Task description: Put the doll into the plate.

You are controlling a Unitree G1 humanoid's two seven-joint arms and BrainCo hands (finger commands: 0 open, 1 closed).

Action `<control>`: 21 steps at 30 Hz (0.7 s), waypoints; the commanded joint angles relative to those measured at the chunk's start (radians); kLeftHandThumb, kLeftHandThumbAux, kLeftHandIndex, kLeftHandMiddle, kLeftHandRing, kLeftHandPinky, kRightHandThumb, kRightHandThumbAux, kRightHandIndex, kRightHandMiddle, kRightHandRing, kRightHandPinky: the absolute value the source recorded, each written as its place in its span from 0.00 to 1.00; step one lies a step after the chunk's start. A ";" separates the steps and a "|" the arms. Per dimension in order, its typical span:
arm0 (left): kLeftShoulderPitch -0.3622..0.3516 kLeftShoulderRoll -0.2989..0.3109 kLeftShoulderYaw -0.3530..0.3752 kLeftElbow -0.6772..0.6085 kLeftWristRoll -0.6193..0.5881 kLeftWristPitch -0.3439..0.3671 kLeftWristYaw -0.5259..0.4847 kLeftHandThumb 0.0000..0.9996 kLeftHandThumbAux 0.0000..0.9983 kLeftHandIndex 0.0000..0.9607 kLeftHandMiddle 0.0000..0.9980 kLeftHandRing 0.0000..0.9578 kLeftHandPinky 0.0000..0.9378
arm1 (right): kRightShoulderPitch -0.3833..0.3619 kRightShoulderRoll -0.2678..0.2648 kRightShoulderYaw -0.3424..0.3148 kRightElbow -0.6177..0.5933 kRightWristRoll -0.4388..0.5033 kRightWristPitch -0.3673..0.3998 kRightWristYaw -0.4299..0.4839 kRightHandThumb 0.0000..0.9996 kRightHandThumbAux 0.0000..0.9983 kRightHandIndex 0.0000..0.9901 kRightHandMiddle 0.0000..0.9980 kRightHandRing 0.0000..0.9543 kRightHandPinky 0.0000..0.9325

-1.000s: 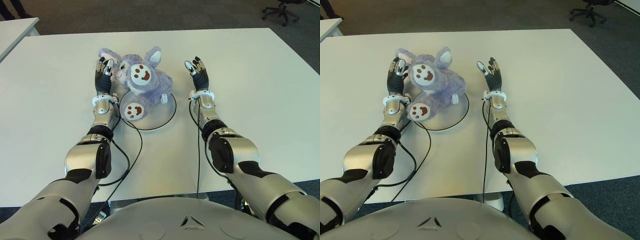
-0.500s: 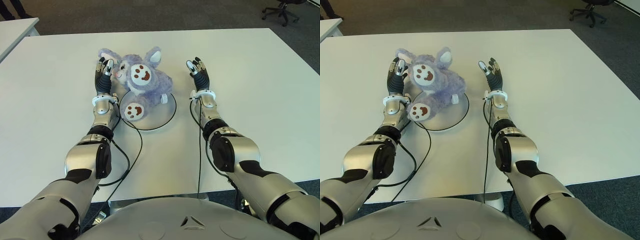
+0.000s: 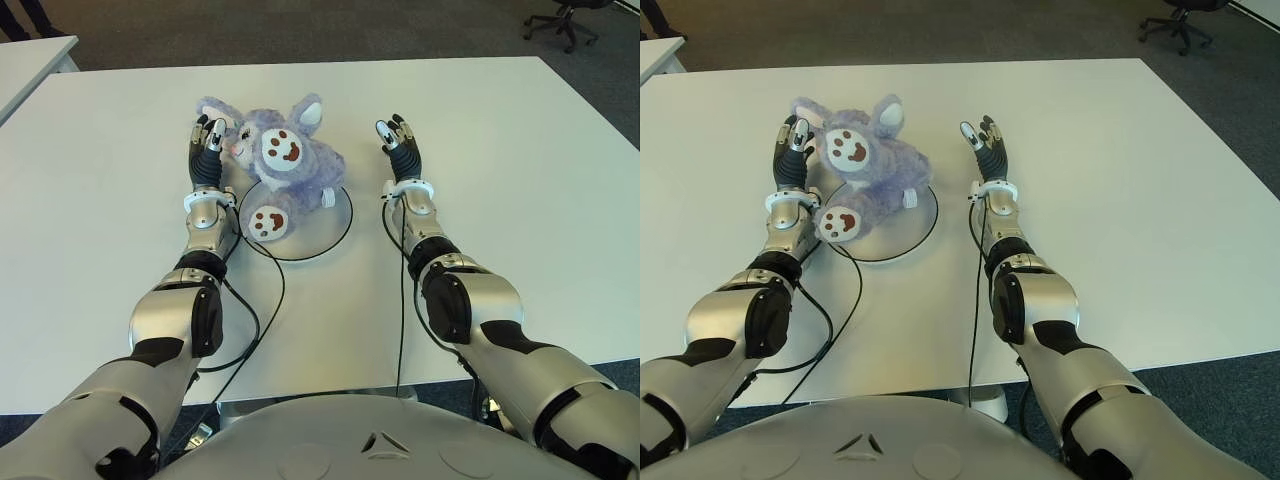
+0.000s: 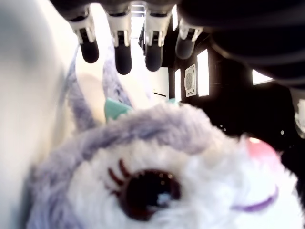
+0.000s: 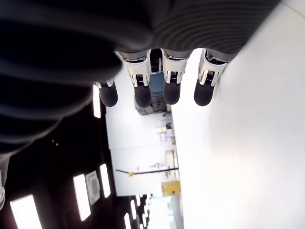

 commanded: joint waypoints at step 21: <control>0.103 -0.042 0.033 0.066 -0.029 0.014 -0.035 0.00 0.34 0.00 0.12 0.15 0.16 | 0.091 -0.005 0.001 0.053 -0.009 0.111 -0.007 0.00 0.48 0.00 0.02 0.01 0.00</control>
